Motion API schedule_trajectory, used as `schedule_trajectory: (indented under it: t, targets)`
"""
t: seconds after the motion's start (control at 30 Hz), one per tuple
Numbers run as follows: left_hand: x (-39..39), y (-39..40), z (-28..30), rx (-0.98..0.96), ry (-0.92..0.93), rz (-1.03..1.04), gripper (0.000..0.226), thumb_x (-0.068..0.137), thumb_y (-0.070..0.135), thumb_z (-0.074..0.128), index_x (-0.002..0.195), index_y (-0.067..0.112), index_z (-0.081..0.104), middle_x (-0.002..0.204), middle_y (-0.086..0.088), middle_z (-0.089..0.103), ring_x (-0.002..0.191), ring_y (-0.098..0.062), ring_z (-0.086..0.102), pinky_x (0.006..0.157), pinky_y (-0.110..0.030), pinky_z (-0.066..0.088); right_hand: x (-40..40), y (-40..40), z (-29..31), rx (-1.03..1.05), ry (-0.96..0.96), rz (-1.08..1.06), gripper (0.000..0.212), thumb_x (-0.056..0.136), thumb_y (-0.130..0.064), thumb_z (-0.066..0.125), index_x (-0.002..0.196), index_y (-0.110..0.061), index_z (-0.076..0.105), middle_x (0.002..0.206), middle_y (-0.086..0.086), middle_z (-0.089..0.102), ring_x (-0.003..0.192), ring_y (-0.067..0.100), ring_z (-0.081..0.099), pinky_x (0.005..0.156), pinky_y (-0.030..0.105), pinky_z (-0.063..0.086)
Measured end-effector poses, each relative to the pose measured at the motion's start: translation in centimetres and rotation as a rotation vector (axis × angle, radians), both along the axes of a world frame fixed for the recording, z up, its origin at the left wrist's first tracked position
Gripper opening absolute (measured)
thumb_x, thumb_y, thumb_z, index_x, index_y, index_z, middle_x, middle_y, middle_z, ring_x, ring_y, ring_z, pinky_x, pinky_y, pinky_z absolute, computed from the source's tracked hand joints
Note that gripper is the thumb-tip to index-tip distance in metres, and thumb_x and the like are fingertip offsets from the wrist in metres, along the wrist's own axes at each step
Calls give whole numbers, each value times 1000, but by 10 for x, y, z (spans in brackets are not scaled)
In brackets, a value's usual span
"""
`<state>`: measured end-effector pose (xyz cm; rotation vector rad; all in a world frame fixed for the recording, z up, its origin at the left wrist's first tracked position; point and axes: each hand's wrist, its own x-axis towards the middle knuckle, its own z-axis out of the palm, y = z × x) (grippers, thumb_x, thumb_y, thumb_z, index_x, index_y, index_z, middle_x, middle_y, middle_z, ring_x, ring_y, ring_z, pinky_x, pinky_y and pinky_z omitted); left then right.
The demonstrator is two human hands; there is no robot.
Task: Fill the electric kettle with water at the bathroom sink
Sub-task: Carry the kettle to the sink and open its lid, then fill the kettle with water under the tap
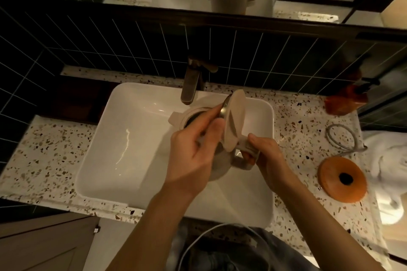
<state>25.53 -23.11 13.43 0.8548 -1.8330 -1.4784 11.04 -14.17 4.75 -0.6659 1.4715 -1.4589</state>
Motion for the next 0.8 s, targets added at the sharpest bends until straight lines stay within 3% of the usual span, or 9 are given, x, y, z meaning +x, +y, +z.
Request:
schedule_trajectory:
  t: [0.13, 0.23, 0.3, 0.37, 0.43, 0.63, 0.8]
  targets:
    - [13, -26, -21, -86, -49, 216, 32, 99, 26, 48, 122, 13, 66, 123, -2, 62, 112, 1, 57, 92, -11, 44, 1, 2, -5, 24, -13, -39, 46, 81, -49, 52, 48, -18, 59, 49, -2, 53, 51, 11, 48, 58, 18, 42]
    - [21, -45, -46, 70, -202, 387, 36, 97, 26, 55, 133, 24, 58, 133, 4, 57, 119, -1, 51, 97, -15, 41, -1, 3, -7, 27, -38, -72, 48, 81, -48, 52, 46, -16, 58, 47, -1, 53, 49, 11, 48, 57, 18, 42]
    - [27, -54, -62, 312, -200, 380, 41, 95, 32, 57, 135, 25, 55, 135, 4, 57, 125, -11, 51, 104, -25, 39, -3, 1, -8, 30, -61, -92, 49, 85, -44, 53, 46, -13, 58, 45, -2, 53, 47, 10, 48, 56, 16, 42]
    - [32, -58, -73, 538, -158, 308, 38, 95, 40, 55, 129, 24, 60, 126, 2, 66, 120, -14, 58, 108, -40, 41, -3, -2, -10, 44, -77, -106, 48, 85, -41, 53, 46, -14, 59, 45, -3, 53, 47, 10, 48, 56, 16, 41]
    - [32, -60, -79, 656, -122, 223, 34, 98, 41, 48, 118, 25, 68, 116, 3, 72, 115, -14, 63, 107, -43, 42, -1, -7, -12, 57, -96, -121, 43, 78, -45, 57, 46, -17, 61, 46, -2, 54, 48, 10, 49, 56, 17, 41]
    - [28, -93, -97, 803, -90, 220, 35, 97, 37, 52, 120, 16, 69, 113, 1, 74, 111, -14, 66, 105, -39, 44, 16, -26, -24, 176, -101, -220, 43, 77, -45, 60, 55, -9, 63, 48, 4, 53, 46, 12, 48, 56, 19, 42]
    - [22, -126, -106, 818, -204, 145, 28, 88, 41, 65, 95, 18, 78, 98, 1, 78, 99, -13, 69, 91, -31, 49, 29, -54, -27, 322, -233, -324, 41, 93, -33, 50, 59, -12, 59, 46, 2, 49, 45, 14, 41, 57, 29, 36]
